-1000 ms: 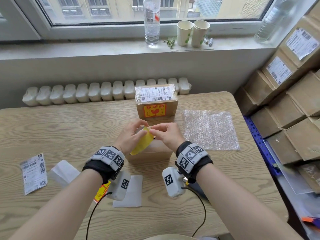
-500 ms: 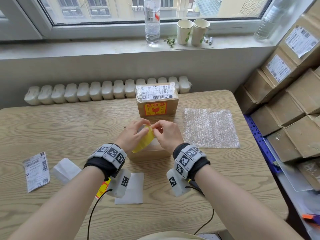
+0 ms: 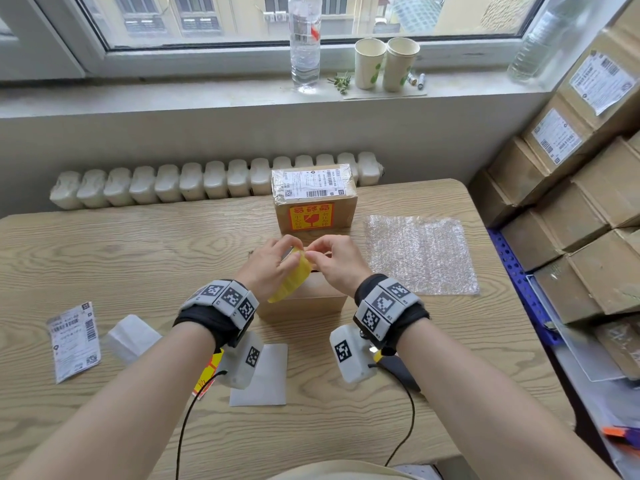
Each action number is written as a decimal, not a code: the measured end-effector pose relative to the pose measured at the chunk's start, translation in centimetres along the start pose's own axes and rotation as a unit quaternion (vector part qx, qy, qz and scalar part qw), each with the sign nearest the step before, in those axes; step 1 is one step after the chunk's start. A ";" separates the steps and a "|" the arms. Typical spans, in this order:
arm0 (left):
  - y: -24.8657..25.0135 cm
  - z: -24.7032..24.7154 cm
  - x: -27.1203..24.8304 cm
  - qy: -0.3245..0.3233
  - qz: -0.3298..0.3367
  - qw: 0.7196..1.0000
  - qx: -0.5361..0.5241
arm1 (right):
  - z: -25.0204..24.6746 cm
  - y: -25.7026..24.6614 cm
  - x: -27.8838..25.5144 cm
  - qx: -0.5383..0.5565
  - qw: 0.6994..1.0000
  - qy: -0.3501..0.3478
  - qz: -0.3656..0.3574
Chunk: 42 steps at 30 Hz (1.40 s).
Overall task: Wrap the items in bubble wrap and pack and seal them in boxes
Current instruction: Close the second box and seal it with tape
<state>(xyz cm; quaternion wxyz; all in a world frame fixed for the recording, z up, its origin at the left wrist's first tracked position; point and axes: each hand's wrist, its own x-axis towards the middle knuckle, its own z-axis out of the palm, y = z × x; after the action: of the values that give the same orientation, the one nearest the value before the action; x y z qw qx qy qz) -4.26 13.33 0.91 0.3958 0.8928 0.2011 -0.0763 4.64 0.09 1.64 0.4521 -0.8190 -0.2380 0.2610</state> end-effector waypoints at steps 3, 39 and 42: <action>0.1 -0.3 0.1 -0.011 0.009 1.000 -0.027 | -0.1 0.3 -0.1 0.059 0.998 0.010 0.029; -1.6 2.3 0.4 0.169 -0.023 0.983 -0.068 | -2.4 3.3 -0.5 0.365 0.915 0.015 0.170; -1.9 3.1 0.1 0.169 -0.018 0.984 -0.043 | -2.5 3.5 -0.7 0.359 0.919 0.022 0.163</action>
<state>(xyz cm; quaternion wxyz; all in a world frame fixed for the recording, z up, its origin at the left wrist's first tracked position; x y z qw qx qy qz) -4.90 12.24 -2.45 0.3925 0.8712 0.2847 0.0774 6.27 -3.50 -0.13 0.6722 -0.6345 0.0189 0.3810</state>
